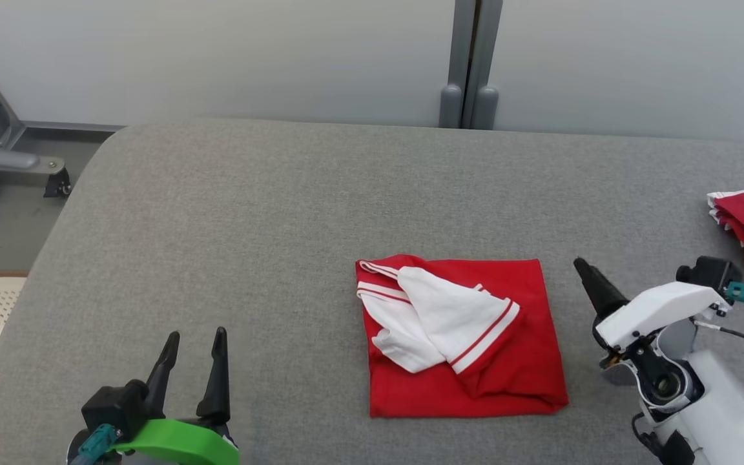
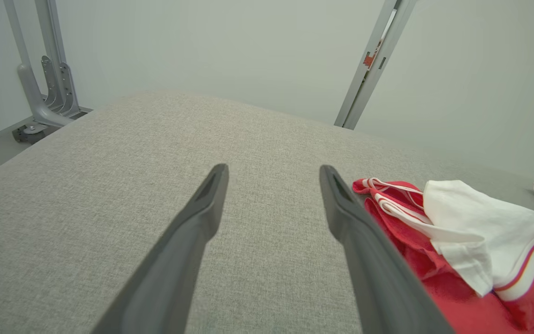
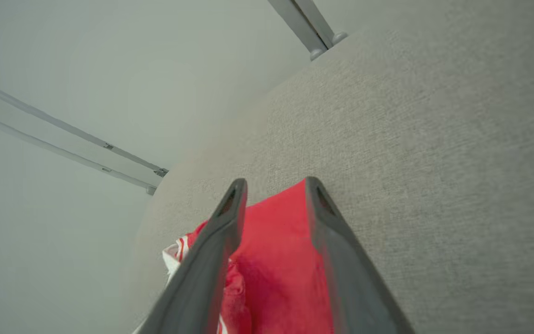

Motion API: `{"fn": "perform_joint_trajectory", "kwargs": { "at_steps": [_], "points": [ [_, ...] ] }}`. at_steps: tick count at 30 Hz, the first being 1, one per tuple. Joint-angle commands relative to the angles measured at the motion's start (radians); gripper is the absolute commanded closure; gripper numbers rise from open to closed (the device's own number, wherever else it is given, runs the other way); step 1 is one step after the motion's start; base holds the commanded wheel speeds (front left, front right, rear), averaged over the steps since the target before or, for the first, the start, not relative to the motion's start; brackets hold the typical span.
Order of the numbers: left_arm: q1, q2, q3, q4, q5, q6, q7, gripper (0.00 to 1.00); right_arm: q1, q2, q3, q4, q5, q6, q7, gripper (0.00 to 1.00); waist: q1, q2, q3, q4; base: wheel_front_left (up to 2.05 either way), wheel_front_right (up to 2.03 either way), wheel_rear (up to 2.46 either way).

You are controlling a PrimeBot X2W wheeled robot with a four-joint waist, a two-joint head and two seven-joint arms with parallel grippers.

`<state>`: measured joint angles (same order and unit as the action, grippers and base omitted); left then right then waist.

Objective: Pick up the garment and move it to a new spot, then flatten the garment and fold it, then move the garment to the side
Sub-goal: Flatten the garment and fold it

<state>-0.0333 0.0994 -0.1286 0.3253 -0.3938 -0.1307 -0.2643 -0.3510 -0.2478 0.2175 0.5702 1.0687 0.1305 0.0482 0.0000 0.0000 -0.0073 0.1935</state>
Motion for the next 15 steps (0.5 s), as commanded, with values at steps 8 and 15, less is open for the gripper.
{"fn": "perform_joint_trajectory", "kwargs": {
  "at_steps": [8,15],
  "points": [
    [-0.024,0.005,0.006,0.004,-0.005,0.000,0.001,0.00,-0.074,0.109,-0.087,0.208,0.296,0.000,0.274,1.00,0.0000,0.0000,0.018,0.067,0.00,0.00,0.00],
    [-0.014,0.002,0.013,0.006,-0.006,0.000,0.001,0.00,-0.051,0.148,-0.037,0.229,0.380,0.000,0.508,1.00,0.0000,0.0000,0.020,0.093,0.00,0.00,0.00]
  ]
}}
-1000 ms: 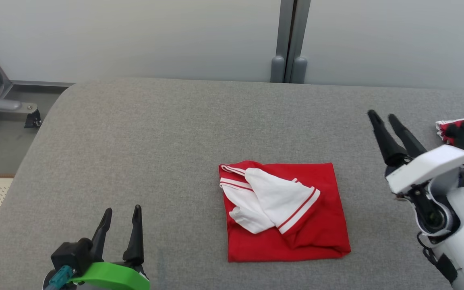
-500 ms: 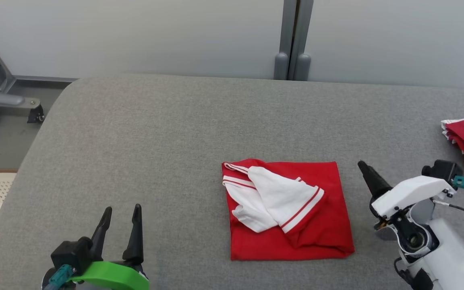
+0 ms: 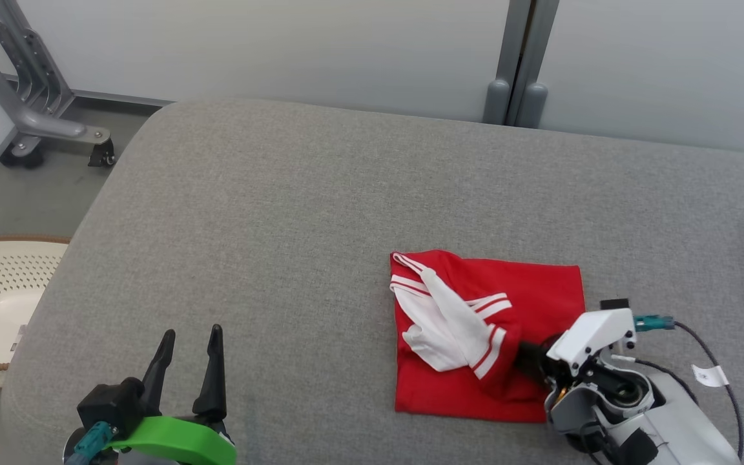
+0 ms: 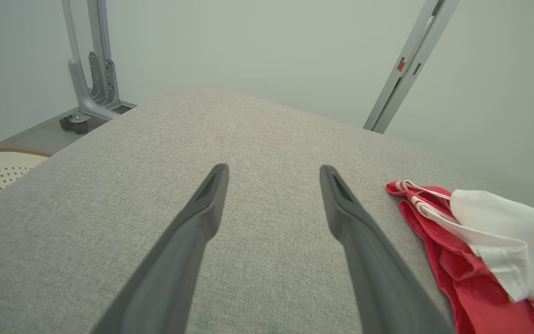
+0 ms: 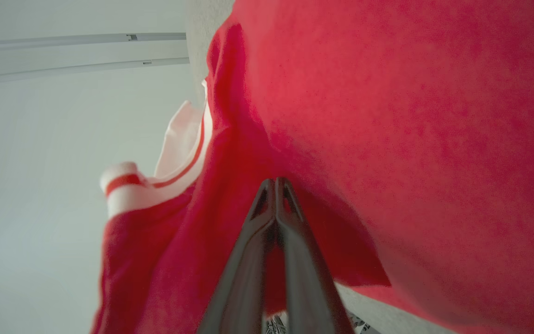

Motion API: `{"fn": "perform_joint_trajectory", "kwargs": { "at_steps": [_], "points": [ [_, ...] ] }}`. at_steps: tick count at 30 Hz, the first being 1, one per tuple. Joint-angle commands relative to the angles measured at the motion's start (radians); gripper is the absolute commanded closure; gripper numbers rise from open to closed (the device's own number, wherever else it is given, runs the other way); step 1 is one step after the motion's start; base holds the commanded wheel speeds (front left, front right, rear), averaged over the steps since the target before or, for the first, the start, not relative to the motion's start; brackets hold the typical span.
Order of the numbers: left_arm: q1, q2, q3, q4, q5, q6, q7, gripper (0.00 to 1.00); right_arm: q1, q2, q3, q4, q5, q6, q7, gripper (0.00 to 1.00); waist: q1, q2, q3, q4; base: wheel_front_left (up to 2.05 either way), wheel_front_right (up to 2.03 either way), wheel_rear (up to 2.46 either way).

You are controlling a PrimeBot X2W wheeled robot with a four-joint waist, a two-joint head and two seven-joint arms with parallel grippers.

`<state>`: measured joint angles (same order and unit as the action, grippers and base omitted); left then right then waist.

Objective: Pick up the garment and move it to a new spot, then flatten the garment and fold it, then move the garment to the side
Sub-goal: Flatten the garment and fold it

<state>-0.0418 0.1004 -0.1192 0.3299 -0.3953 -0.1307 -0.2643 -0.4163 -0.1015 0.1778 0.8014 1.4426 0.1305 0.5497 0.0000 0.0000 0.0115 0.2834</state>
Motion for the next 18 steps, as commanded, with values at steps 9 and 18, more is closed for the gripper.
{"fn": "perform_joint_trajectory", "kwargs": {
  "at_steps": [9,18],
  "points": [
    [-0.004,-0.004,0.009,0.004,-0.001,0.000,0.001,0.00,0.094,0.046,0.151,-0.136,0.036,0.000,0.132,1.00,0.0000,0.0000,-0.007,-0.019,0.00,0.00,0.00],
    [0.002,-0.005,0.024,-0.008,0.009,0.000,0.001,0.00,0.118,0.024,0.151,-0.423,0.026,0.000,-0.011,1.00,0.0000,0.0000,-0.020,-0.071,0.00,0.00,0.00]
  ]
}}
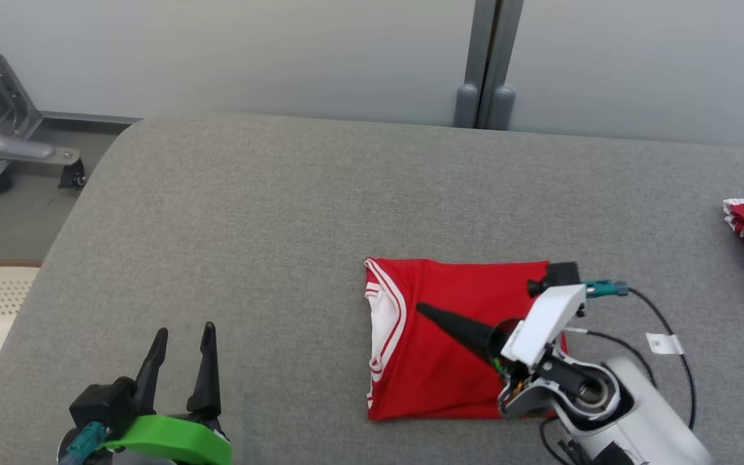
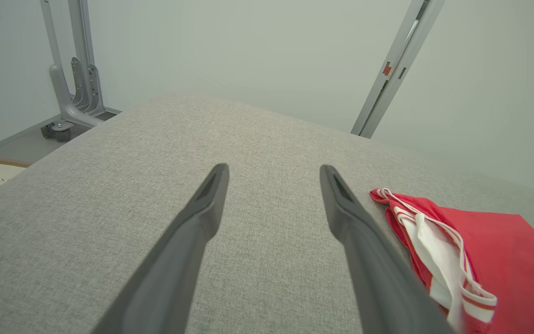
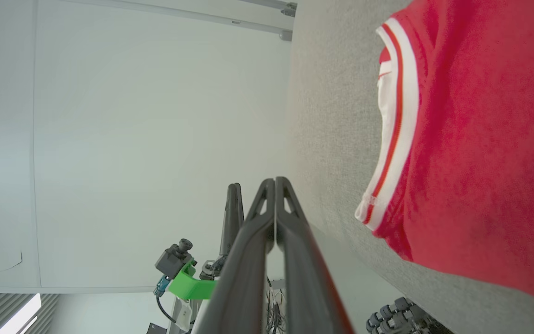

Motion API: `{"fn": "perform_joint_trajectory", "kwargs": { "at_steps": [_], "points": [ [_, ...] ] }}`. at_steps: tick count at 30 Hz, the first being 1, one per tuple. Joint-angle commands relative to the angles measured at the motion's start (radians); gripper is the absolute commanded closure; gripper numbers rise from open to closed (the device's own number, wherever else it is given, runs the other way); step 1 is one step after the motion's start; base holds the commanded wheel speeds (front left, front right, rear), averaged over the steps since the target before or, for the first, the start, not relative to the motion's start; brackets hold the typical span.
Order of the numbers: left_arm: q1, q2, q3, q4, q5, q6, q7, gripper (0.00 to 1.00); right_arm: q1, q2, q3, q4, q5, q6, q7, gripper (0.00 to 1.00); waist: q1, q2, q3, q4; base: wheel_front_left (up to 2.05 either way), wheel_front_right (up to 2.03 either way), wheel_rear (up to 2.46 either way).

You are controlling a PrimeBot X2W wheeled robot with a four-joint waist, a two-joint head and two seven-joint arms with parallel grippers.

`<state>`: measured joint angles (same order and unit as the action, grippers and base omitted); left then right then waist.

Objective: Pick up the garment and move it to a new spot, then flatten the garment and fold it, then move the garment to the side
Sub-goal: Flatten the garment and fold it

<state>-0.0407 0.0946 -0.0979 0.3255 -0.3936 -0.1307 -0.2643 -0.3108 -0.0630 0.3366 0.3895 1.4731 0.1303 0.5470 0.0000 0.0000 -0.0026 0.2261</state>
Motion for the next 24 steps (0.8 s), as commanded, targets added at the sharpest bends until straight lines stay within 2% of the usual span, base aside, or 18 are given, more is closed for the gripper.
{"fn": "perform_joint_trajectory", "kwargs": {
  "at_steps": [1,4,6,7,8,14,17,21,24],
  "points": [
    [0.001,0.000,0.006,-0.007,0.010,0.000,0.001,0.00,0.018,-0.023,-0.018,-0.047,-0.009,0.000,-0.031,1.00,0.0000,0.0000,-0.007,-0.022,0.00,0.00,0.00],
    [-0.002,0.001,0.016,-0.017,0.012,0.000,0.001,0.00,0.028,-0.052,-0.037,-0.140,-0.020,0.001,-0.072,0.98,0.0000,0.0000,-0.011,-0.045,0.00,0.00,0.00],
    [-0.006,0.004,0.024,-0.022,0.018,0.000,0.001,0.00,0.029,-0.077,-0.053,-0.194,-0.030,0.001,-0.099,0.56,0.0000,0.0000,-0.013,-0.063,0.00,0.00,0.00],
    [-0.008,0.006,0.028,-0.025,0.020,0.000,0.001,0.00,0.031,-0.089,-0.057,-0.222,-0.037,0.001,-0.111,0.16,0.0000,0.0000,-0.014,-0.074,0.00,0.00,0.00],
    [-0.010,0.008,0.032,-0.028,0.023,0.000,0.001,0.00,0.034,-0.097,-0.061,-0.241,-0.041,0.001,-0.122,0.00,0.0000,0.0000,-0.015,-0.082,0.00,0.00,0.00],
    [-0.019,0.011,0.064,-0.046,0.036,0.000,0.001,0.00,0.027,-0.154,-0.100,-0.338,-0.135,0.001,-0.266,0.00,0.0000,0.0000,-0.020,-0.140,0.00,0.00,0.00],
    [-0.027,0.009,0.073,-0.055,0.035,0.000,0.001,0.00,0.038,-0.204,-0.084,-0.381,-0.249,0.001,-0.375,0.00,0.0000,0.0000,-0.021,-0.164,0.00,0.00,0.00],
    [-0.026,0.005,0.084,-0.066,0.047,0.000,0.001,0.00,0.056,-0.268,-0.050,-0.357,-0.412,0.001,-0.510,0.00,0.0000,0.0000,-0.025,-0.189,0.00,0.00,0.00],
    [-0.029,0.008,0.093,-0.070,0.057,0.000,0.001,0.00,0.068,-0.287,-0.038,-0.304,-0.518,0.000,-0.613,0.00,0.0000,0.0000,-0.028,-0.203,0.00,0.00,0.00]
  ]
}}
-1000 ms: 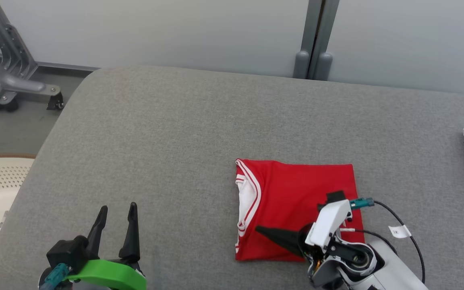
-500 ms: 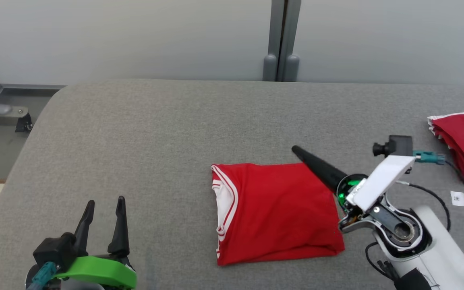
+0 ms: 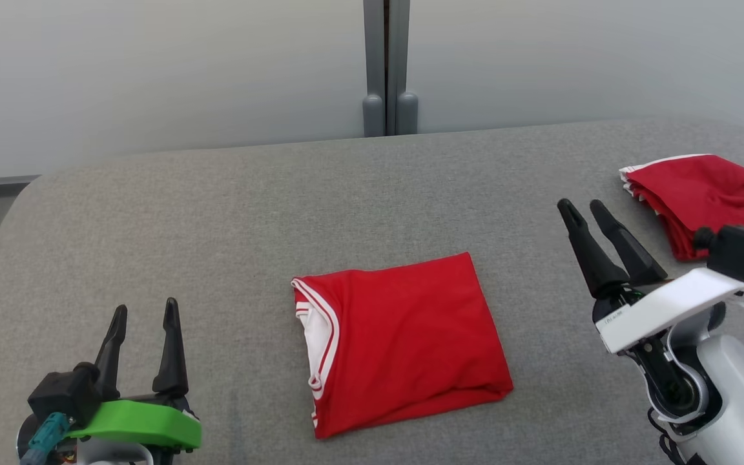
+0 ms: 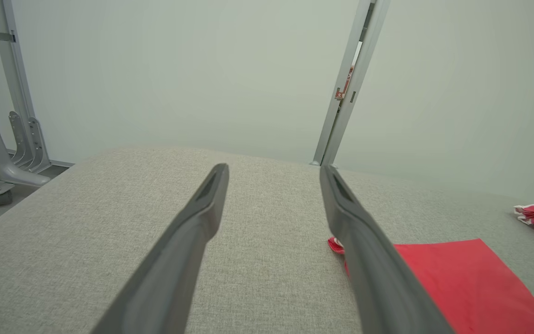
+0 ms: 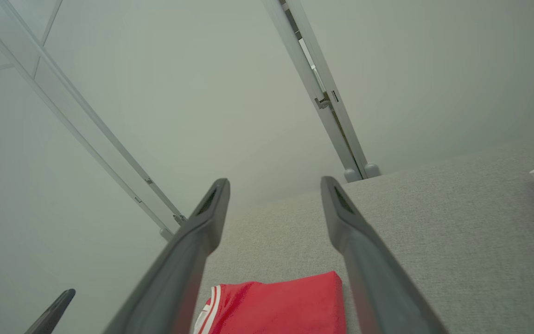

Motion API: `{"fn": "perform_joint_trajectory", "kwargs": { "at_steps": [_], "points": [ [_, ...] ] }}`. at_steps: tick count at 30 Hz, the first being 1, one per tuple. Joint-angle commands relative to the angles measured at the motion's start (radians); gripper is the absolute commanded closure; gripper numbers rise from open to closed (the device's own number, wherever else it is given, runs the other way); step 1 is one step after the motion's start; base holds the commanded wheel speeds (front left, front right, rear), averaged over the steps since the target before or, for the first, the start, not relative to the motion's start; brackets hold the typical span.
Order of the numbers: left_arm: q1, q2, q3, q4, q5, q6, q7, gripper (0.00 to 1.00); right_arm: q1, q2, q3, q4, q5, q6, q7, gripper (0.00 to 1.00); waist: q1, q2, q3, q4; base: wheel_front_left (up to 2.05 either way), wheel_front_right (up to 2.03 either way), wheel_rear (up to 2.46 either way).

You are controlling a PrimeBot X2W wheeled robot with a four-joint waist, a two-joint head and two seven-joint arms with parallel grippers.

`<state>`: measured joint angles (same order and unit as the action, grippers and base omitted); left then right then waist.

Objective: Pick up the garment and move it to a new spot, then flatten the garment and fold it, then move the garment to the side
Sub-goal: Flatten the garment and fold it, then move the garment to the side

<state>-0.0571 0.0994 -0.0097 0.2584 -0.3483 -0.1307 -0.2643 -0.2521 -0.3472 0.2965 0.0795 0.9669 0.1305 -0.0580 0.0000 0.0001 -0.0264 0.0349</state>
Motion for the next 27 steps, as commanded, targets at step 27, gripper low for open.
{"fn": "perform_joint_trajectory", "kwargs": {
  "at_steps": [27],
  "points": [
    [0.013,0.005,-0.003,0.015,0.031,0.000,0.001,0.00,0.088,0.141,-0.168,0.308,-0.609,0.000,-0.207,0.00,0.0000,-0.0001,-0.010,-0.032,0.00,0.00,0.00]
  ]
}}
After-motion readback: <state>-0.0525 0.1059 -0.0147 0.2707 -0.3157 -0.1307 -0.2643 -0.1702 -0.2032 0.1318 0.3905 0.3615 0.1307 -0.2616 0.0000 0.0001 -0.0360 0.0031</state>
